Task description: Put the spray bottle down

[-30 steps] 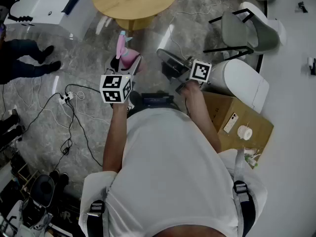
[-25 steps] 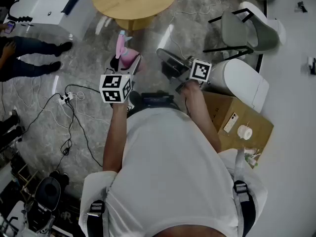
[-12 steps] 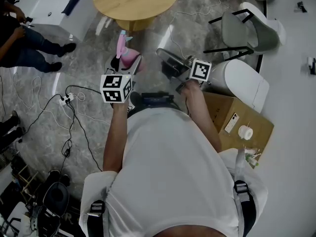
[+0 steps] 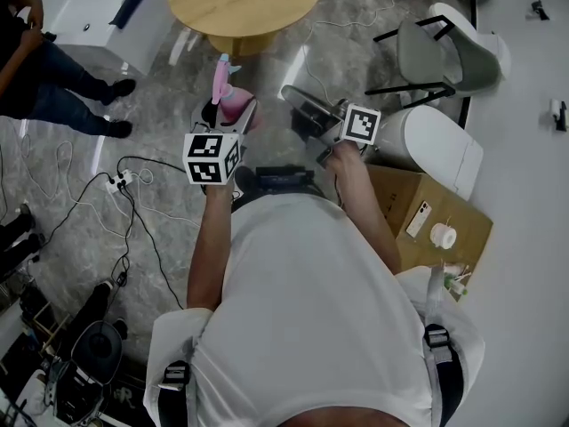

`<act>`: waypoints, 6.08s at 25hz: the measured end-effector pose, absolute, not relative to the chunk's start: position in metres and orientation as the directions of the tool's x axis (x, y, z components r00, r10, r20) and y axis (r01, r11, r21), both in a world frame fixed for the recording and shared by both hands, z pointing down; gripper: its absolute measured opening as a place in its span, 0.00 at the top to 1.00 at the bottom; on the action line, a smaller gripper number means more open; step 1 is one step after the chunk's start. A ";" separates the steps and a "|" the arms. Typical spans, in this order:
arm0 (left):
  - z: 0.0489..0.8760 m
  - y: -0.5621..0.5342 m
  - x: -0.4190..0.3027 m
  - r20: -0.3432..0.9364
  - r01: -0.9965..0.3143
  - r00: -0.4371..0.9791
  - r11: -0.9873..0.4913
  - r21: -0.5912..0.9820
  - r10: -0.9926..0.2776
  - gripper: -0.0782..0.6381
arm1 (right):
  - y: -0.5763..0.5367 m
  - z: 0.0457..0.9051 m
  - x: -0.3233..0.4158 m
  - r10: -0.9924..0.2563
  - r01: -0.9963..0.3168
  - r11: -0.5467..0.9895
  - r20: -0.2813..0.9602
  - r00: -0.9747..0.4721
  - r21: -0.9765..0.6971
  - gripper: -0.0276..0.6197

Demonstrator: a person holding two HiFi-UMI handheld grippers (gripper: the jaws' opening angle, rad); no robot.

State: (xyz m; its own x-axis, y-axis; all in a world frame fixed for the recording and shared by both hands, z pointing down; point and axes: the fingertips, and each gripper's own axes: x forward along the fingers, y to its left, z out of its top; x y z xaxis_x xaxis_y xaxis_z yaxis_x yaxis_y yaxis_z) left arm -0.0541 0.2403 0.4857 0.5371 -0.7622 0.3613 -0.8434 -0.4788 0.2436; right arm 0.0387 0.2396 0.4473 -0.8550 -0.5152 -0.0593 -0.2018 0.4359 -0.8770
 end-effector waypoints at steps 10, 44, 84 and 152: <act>0.493 0.226 -0.072 0.358 -0.836 0.549 -0.489 0.250 -0.755 0.46 | 0.228 0.454 0.028 -0.553 -0.227 0.401 -0.037 -0.833 -0.887 0.92; 0.502 0.099 -0.064 0.422 -0.892 0.451 -0.410 0.189 -0.786 0.46 | 0.094 0.473 0.039 -0.490 -0.130 0.385 -0.083 -0.868 -0.914 0.92; 0.487 -0.003 -0.010 0.434 -0.927 0.367 -0.363 0.095 -0.823 0.46 | -0.006 0.466 0.079 -0.401 -0.034 0.392 -0.137 -0.906 -0.919 0.92; 0.611 -0.324 -0.068 0.556 -0.902 0.430 -0.366 0.230 -0.711 0.46 | -0.281 0.537 0.006 -0.463 -0.160 0.230 0.037 -0.886 -0.960 0.92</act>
